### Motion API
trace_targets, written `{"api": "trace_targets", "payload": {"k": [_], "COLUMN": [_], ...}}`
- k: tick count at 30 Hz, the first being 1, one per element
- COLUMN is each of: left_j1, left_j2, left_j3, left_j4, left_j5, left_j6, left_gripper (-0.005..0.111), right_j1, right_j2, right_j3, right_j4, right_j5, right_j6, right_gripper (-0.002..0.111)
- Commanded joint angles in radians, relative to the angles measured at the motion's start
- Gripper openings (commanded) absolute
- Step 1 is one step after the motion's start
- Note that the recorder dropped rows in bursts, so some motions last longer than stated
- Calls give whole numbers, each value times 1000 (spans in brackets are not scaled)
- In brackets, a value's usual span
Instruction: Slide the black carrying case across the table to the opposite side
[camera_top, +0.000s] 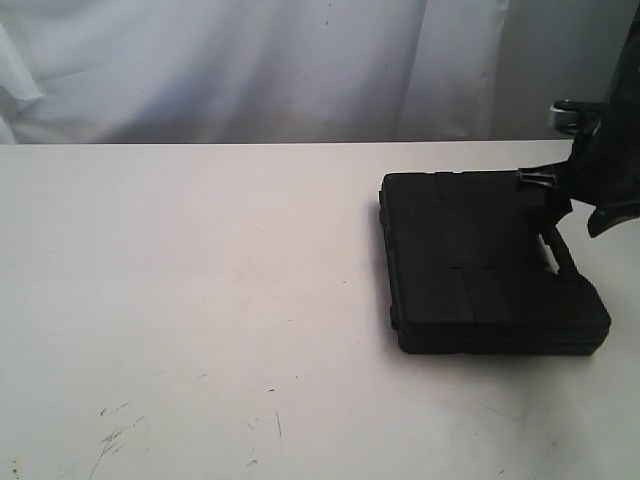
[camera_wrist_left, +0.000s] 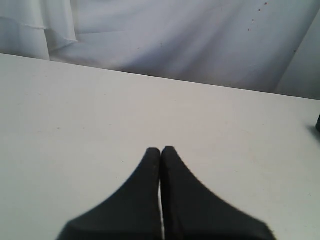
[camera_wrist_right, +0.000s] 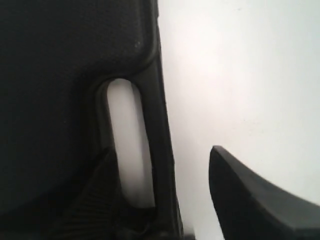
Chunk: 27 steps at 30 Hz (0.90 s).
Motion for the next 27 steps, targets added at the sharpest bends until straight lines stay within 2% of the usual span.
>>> {"api": "trace_targets", "payload": {"k": [1,4,5,6,10,23,27], "left_j1": [1,1,1,1,1,1,1], "left_j2": [-5,-5,-5,-5,-5,-5,-5], "left_j3": [4,4,4,4,4,4,4], "left_j4": [4,4,4,4,4,4,4], "left_j5": [-9,-9,-9,-9,-9,-9,-9], "left_j6": [2,2,2,2,-1,2,2], "left_gripper": [0,0,0,0,0,0,0], "right_j1": [-15,-15,-12,-12,9,122,122], "right_j2": [-81,-154,-210,-235,-371,-1010,-1222], "right_j3": [0,0,0,0,52,553,638], "right_j4": [52,68,115,150,232,266,268], "right_j5": [46,69,77,80,39,-309,-313], "right_j6": [19,35,10,-10,-75,-75,-75], "right_gripper": [51,39,26,20,2,0,0]}}
